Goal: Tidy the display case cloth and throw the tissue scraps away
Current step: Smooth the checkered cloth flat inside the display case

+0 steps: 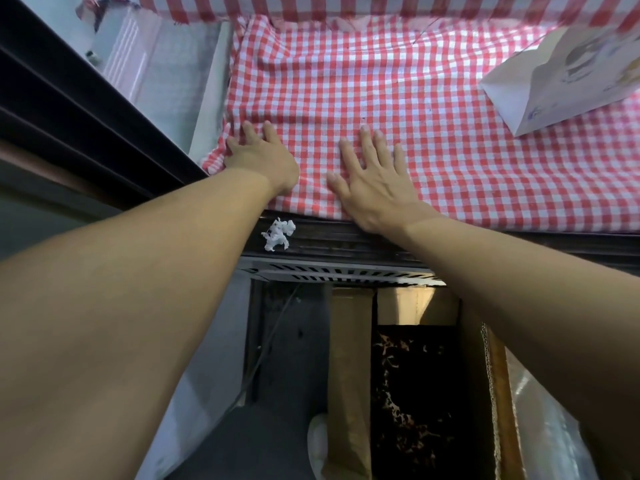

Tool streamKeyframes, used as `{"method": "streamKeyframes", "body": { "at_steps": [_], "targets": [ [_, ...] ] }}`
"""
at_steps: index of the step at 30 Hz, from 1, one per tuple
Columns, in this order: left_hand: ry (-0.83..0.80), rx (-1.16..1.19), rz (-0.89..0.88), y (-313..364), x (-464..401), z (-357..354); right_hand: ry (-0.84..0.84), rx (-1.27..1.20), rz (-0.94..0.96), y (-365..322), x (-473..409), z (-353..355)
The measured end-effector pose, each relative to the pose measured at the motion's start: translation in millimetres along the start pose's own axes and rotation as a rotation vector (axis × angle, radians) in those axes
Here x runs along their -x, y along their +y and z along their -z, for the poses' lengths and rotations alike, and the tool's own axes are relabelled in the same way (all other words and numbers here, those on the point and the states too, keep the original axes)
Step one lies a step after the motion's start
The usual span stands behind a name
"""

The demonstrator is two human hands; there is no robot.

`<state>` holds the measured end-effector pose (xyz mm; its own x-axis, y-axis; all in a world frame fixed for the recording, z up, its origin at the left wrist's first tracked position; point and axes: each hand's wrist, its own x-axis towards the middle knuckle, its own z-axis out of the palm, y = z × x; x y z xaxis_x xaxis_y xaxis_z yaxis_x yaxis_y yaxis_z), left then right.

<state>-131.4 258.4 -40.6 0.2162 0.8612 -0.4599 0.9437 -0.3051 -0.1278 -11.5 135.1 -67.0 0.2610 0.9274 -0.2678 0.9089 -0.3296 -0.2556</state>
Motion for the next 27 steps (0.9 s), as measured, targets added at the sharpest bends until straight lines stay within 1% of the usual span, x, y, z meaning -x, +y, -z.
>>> {"method": "streamKeyframes", "body": {
  "at_steps": [4,8,10,11,13,15,19,23,25,27],
  "targets": [
    [0.002,-0.043,-0.026,-3,7,-2,0.015,-0.042,0.006,-4,8,4],
    [0.081,-0.188,-0.146,-11,23,6,0.171,-0.016,0.076,-11,26,6],
    [0.097,-0.291,-0.156,-11,33,16,0.243,0.015,0.109,-14,34,7],
    [0.074,-0.329,-0.152,-11,36,19,0.258,0.020,0.119,-15,36,8],
    [0.008,-0.367,-0.158,-13,40,19,0.250,0.003,0.129,-17,41,9],
    [-0.020,-0.365,-0.176,-16,45,18,0.221,-0.025,0.136,-18,45,8],
    [0.025,-0.375,-0.230,-18,54,19,0.166,-0.050,0.119,-20,47,12],
    [-0.005,-0.385,-0.261,-17,63,25,0.091,-0.047,0.077,-24,49,21],
    [-0.015,-0.372,-0.254,-14,73,31,0.101,-0.043,0.065,-28,57,25],
    [0.009,-0.335,-0.262,-10,89,35,0.129,-0.050,0.071,-29,68,30]
  ]
}}
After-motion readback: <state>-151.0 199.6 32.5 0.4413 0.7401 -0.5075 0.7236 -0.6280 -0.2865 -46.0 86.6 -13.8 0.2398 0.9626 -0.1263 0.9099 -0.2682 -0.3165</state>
